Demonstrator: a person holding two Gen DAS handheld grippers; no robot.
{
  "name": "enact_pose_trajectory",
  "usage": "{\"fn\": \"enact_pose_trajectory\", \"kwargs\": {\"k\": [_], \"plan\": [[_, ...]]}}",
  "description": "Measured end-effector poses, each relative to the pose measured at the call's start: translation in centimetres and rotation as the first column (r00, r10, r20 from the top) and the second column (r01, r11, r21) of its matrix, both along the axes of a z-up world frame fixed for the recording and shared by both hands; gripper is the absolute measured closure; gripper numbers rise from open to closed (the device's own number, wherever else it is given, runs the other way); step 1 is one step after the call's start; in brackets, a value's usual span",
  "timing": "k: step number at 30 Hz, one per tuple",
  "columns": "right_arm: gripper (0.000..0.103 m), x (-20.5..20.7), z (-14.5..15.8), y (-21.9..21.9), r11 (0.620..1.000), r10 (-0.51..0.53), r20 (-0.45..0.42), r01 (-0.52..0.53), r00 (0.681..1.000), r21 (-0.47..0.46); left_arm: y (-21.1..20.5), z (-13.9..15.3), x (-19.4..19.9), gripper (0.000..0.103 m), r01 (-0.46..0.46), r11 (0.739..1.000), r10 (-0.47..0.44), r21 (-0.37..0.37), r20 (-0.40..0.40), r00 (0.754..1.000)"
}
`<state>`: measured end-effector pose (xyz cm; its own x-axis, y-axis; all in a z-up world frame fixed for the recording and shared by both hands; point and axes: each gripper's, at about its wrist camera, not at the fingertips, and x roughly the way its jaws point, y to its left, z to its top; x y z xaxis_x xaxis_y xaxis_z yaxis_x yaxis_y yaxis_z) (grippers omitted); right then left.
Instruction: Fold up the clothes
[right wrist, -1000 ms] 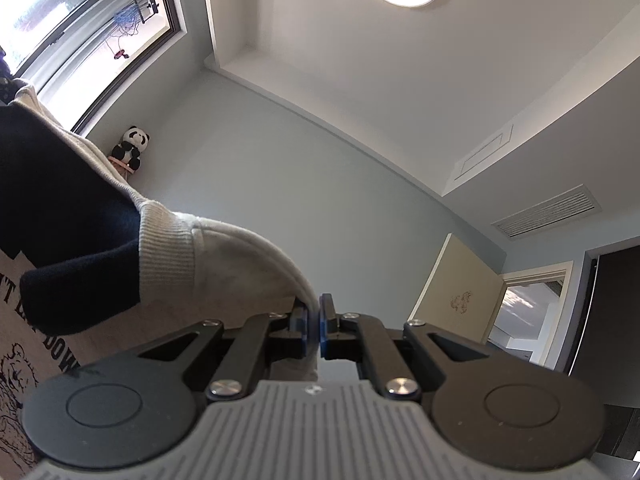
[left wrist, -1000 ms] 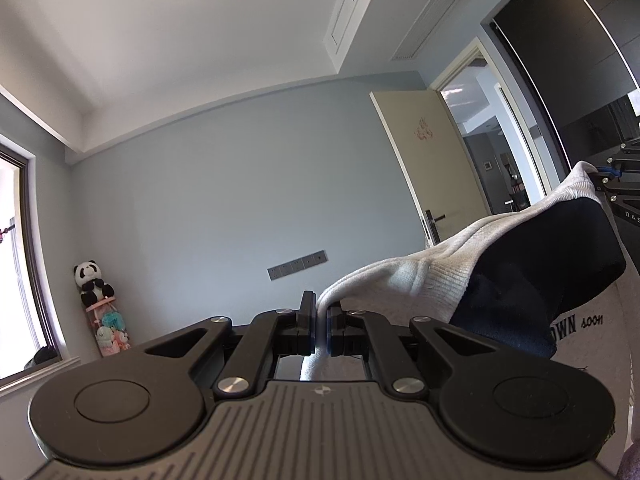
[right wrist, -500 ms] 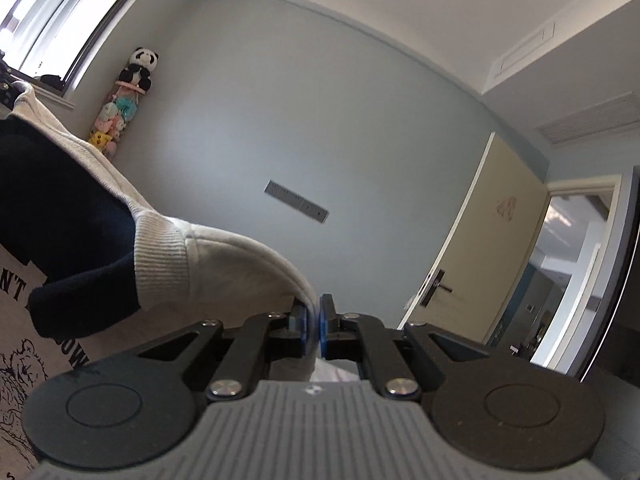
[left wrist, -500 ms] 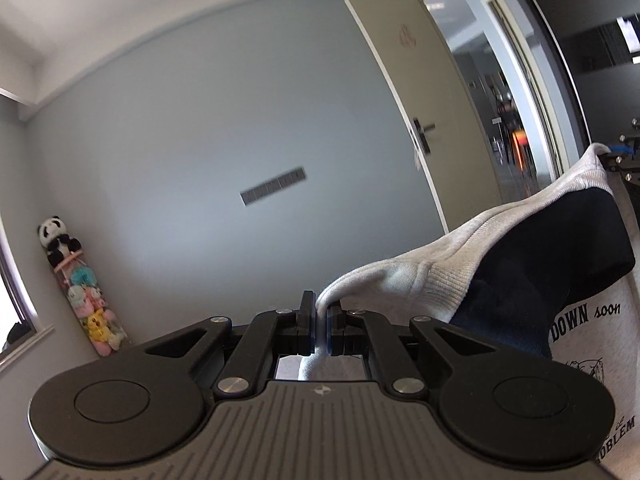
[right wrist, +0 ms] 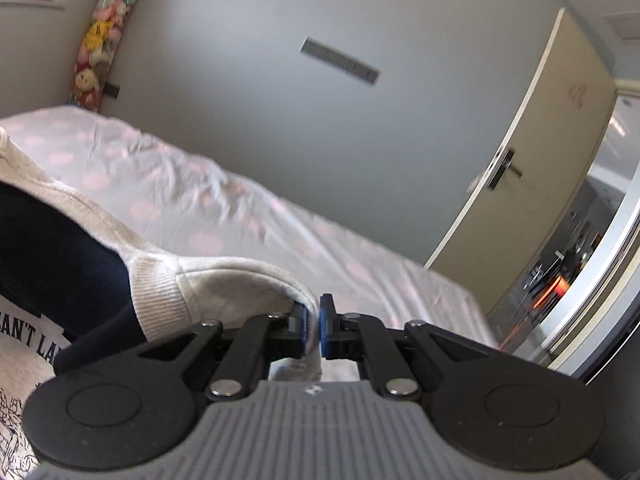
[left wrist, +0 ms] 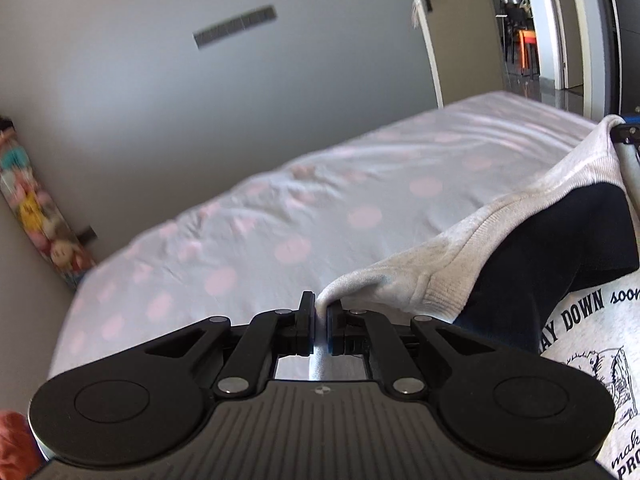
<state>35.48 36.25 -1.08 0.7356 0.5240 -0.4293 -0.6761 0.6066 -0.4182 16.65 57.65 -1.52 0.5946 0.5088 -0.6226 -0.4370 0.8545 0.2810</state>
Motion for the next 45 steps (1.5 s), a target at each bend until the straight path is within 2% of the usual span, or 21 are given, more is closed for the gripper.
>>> {"fn": "enact_pose_trajectory", "kwargs": {"k": [3,5,6,7,8,11,13,18,20,22,28,31,35,37,43,45], "plan": [[0.095,2.0,-3.1,1.4,1.0,-0.02,-0.069,0.019,0.997,-0.023,1.1,-2.5,0.7,0.092,-0.003,0.999,0.001,-0.052,-0.045,0.999],[0.09,2.8,-4.5,2.1,0.999,-0.038,-0.112,0.034,0.993,-0.037,1.3,-3.8,0.9,0.091,-0.003,0.998,-0.001,-0.063,-0.065,0.998],[0.08,3.1,-5.3,2.4,0.998,-0.046,-0.131,0.04,0.99,-0.048,1.2,-4.1,1.2,0.089,-0.003,0.997,-0.002,-0.072,-0.068,0.998],[0.064,3.4,-5.9,2.6,0.997,-0.053,-0.148,0.045,0.988,-0.058,1.2,-4.4,1.4,0.087,-0.001,0.996,-0.005,-0.085,-0.072,0.997],[0.059,3.5,-6.2,2.6,0.997,-0.058,-0.163,0.048,0.985,-0.064,1.2,-4.6,1.4,0.084,0.0,0.995,-0.007,-0.095,-0.076,0.997],[0.053,3.3,-6.4,1.7,0.996,-0.078,-0.179,0.068,0.981,-0.06,1.5,-5.0,0.6,0.081,-0.004,0.994,-0.005,-0.109,-0.089,0.996],[0.044,3.1,-6.2,0.7,0.995,-0.092,-0.198,0.084,0.976,-0.045,1.4,-5.0,-0.8,0.079,-0.018,0.993,0.007,-0.119,-0.096,0.995],[0.039,1.2,-4.9,-3.5,0.991,-0.125,-0.27,0.134,0.955,0.016,0.7,-4.8,-6.5,0.07,-0.077,0.985,0.064,-0.152,-0.087,0.994],[0.036,-0.5,-5.0,-5.6,0.988,-0.126,-0.303,0.146,0.945,0.045,-0.2,-4.7,-9.7,0.061,-0.114,0.978,0.102,-0.176,-0.077,0.992],[0.036,-2.7,-5.4,-7.6,0.987,-0.119,-0.339,0.149,0.933,0.064,-1.3,-4.9,-12.9,0.06,-0.149,0.965,0.134,-0.215,-0.081,0.988],[0.036,-10.8,-7.6,-12.9,0.981,-0.094,-0.452,0.16,0.887,0.11,-4.7,-6.2,-21.5,0.06,-0.29,0.913,0.261,-0.287,-0.137,0.956],[0.036,-14.8,-8.6,-14.9,0.975,-0.079,-0.495,0.17,0.865,0.141,-5.7,-6.5,-25.3,0.056,-0.367,0.863,0.34,-0.346,-0.137,0.93],[0.035,-19.4,-10.0,-17.2,0.959,-0.063,-0.574,0.209,0.817,0.193,-6.6,-7.5,-28.9,0.054,-0.457,0.809,0.433,-0.369,-0.152,0.889],[0.034,-21.0,-10.9,-18.1,0.95,-0.053,-0.591,0.223,0.805,0.218,-7.0,-8.3,-29.9,0.054,-0.482,0.789,0.455,-0.381,-0.166,0.875],[0.03,-22.7,-12.1,-19.5,0.927,-0.066,-0.601,0.271,0.797,0.258,-7.5,-11.7,-31.4,0.054,-0.499,0.715,0.469,-0.49,-0.194,0.862],[0.027,-22.3,-12.4,-19.5,0.921,-0.076,-0.614,0.291,0.785,0.259,-7.2,-12.6,-31.3,0.067,-0.499,0.696,0.461,-0.516,-0.212,0.862]]}}
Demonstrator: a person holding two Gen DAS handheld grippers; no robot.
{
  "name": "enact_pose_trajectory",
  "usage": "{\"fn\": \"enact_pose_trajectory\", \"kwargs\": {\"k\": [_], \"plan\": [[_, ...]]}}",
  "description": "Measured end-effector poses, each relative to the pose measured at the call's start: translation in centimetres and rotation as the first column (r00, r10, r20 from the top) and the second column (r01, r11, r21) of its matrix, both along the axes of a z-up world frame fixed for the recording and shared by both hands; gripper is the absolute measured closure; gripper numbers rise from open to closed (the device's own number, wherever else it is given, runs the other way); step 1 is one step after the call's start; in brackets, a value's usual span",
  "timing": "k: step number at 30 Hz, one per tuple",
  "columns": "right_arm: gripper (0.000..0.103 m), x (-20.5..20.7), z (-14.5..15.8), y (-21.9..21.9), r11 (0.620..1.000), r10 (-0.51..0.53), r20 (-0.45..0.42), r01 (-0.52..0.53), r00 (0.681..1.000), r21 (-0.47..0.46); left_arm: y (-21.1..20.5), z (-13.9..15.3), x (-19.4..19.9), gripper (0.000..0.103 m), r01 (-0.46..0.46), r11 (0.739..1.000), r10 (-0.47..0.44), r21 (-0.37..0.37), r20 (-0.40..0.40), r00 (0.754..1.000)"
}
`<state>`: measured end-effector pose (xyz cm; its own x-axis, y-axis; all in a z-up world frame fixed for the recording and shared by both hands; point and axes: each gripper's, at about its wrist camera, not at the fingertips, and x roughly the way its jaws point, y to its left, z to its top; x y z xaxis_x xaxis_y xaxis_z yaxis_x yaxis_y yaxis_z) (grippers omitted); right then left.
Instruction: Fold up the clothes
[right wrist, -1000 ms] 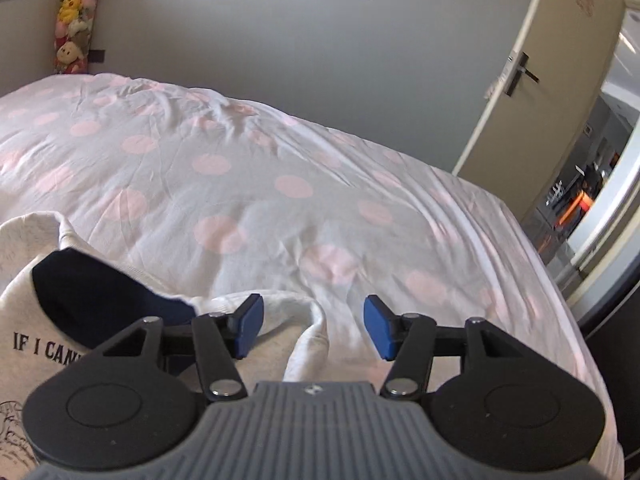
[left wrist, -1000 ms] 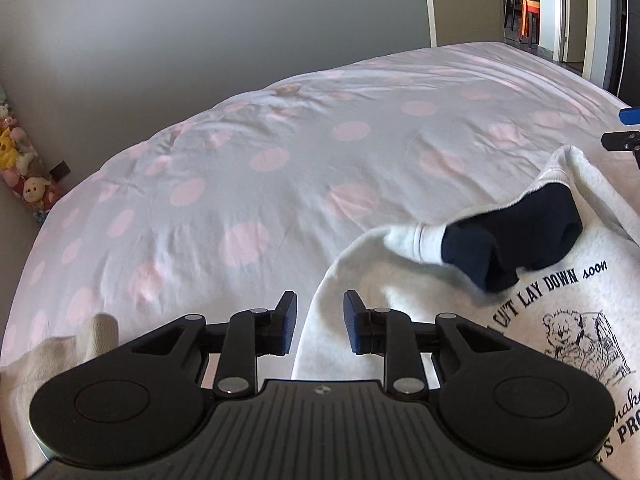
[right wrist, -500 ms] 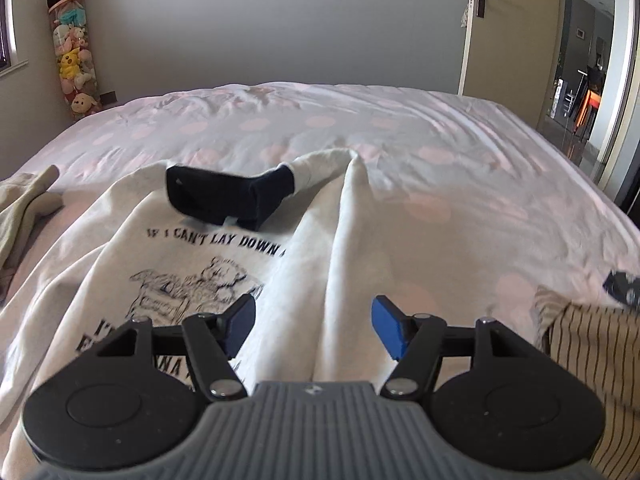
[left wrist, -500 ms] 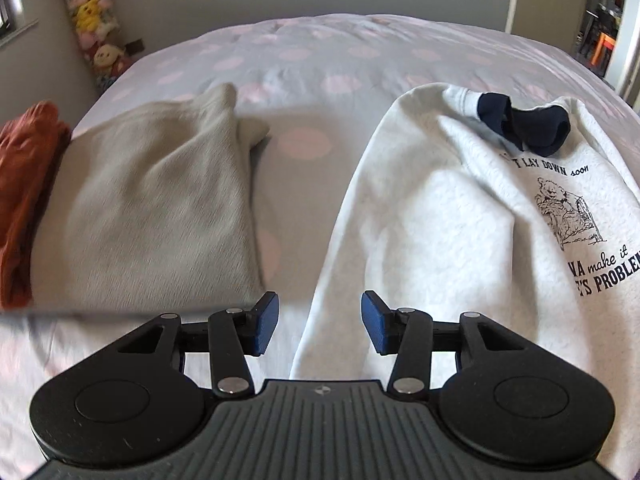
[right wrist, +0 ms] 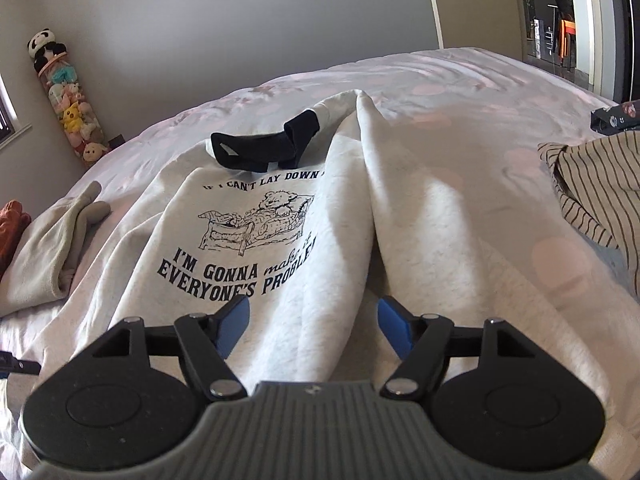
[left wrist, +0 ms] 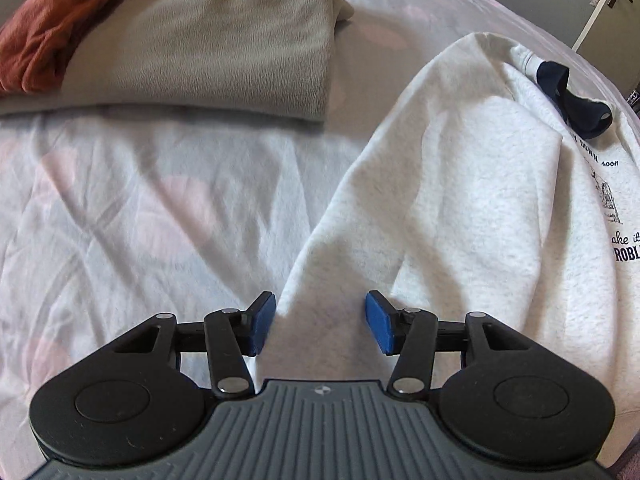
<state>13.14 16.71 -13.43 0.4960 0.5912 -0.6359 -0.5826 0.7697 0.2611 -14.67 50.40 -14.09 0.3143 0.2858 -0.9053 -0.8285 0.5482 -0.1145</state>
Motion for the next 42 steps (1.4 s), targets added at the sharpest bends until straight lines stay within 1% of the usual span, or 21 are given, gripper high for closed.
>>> {"fn": "enact_pose_trajectory", "kwargs": {"k": [1,2,4,6,8,12,18,21,24,26,28,31,32,35,36,38,42], "plan": [[0.027,0.2,-0.3,0.1,1.0,-0.007,-0.014,0.007,1.0,-0.008,0.1,-0.3,0.0,0.077,-0.004,1.0,0.004,-0.01,0.006,1.0],[0.027,0.2,-0.6,0.2,1.0,-0.015,-0.025,0.015,1.0,-0.023,0.2,-0.5,0.0,0.08,-0.007,1.0,0.008,-0.02,0.014,1.0],[0.027,0.3,-1.0,0.6,0.999,-0.021,-0.033,0.019,0.999,-0.05,0.3,-0.7,-0.1,0.096,-0.01,1.0,0.011,-0.029,0.027,1.0],[0.027,0.3,-1.2,1.0,0.997,-0.017,-0.03,0.015,0.999,-0.073,0.2,-0.8,-0.2,0.099,-0.011,1.0,0.011,-0.017,0.037,0.999],[0.027,0.1,-1.4,1.4,0.995,-0.009,-0.024,0.007,1.0,-0.099,-0.1,-0.2,-0.4,0.101,-0.013,1.0,0.012,0.015,0.058,0.998],[0.027,0.1,-2.0,2.0,0.988,-0.008,-0.03,0.004,1.0,-0.152,-0.7,2.3,-1.1,0.102,-0.032,0.993,0.019,0.11,0.121,0.992],[0.027,0.4,-2.4,2.1,0.984,-0.023,-0.045,0.015,0.999,-0.176,-0.5,8.1,-1.5,0.102,-0.048,0.964,0.005,0.263,0.161,0.987],[0.027,0.4,-2.5,2.3,0.982,-0.021,-0.044,0.012,0.999,-0.189,0.9,11.1,-1.3,0.102,-0.051,0.946,-0.003,0.32,0.166,0.986],[0.027,0.3,-2.6,2.4,0.98,-0.018,-0.043,0.009,0.999,-0.2,2.9,13.3,-1.4,0.102,-0.066,0.927,0.009,0.369,0.154,0.988],[0.027,0.3,-2.7,2.5,0.979,-0.019,-0.044,0.01,0.999,-0.203,4.6,13.9,-1.7,0.102,-0.082,0.915,0.03,0.395,0.135,0.99],[0.027,0.3,-2.7,2.5,0.979,-0.02,-0.046,0.01,0.999,-0.203,6.7,13.7,-2.2,0.102,-0.104,0.908,0.067,0.406,0.106,0.992],[0.027,0.4,-2.8,2.6,0.979,-0.02,-0.049,0.009,0.999,-0.206,9.4,12.2,-2.8,0.099,-0.129,0.908,0.117,0.398,0.053,0.992],[0.027,0.4,-2.8,2.7,0.978,-0.019,-0.05,0.008,0.999,-0.209,9.8,11.7,-2.9,0.094,-0.13,0.909,0.125,0.395,0.037,0.991],[0.027,0.4,-3.0,2.9,0.976,-0.015,-0.053,0.003,0.998,-0.218,10.6,10.1,-3.2,0.09,-0.135,0.911,0.146,0.389,0.002,0.989],[0.027,0.4,-3.0,3.0,0.975,-0.014,-0.055,0.001,0.998,-0.221,10.3,9.9,-3.4,0.088,-0.139,0.911,0.148,0.388,0.008,0.989],[0.027,0.4,-3.0,3.1,0.974,-0.01,-0.057,-0.003,0.998,-0.225,9.7,9.6,-3.5,0.077,-0.143,0.911,0.147,0.388,0.019,0.989],[0.027,0.4,-3.0,3.1,0.975,-0.004,-0.058,-0.009,0.998,-0.221,6.9,9.5,-3.1,0.065,-0.122,0.916,0.109,0.381,0.057,0.992]]}}
